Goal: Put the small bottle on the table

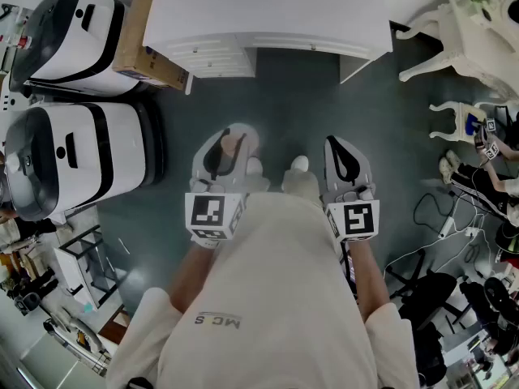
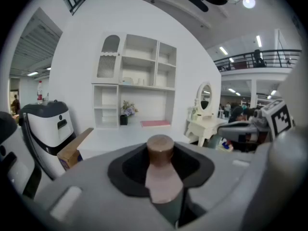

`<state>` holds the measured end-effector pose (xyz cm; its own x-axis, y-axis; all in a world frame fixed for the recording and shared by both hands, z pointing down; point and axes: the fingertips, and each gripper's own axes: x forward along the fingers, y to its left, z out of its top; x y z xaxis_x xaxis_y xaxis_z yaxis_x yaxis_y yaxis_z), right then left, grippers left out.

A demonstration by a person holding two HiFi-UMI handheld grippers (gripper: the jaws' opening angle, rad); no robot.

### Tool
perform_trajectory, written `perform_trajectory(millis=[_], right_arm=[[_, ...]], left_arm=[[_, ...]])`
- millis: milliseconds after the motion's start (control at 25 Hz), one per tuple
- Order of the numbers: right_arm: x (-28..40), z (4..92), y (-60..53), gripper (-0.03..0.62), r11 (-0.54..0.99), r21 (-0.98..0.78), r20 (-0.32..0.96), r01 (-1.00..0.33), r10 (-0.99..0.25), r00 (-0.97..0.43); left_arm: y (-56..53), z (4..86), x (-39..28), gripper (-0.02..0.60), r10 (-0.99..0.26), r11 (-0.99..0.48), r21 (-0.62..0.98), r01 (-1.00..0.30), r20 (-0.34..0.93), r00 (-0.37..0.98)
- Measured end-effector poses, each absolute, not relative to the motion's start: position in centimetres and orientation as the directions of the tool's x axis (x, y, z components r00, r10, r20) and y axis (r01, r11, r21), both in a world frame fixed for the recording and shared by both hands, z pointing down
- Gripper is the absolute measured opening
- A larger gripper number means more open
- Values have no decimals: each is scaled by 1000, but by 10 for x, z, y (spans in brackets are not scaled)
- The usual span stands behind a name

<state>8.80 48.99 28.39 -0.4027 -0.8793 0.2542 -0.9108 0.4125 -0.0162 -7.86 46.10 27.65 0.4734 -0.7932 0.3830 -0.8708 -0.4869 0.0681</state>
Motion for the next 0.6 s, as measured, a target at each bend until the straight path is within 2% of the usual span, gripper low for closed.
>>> perform_trajectory(millis=[600], right_arm=[[125,299,481,-5,471,-73,261,-879,-842,-473]], left_arm=[[453,279,-31,132,-804,-466,40,-884,399,442]])
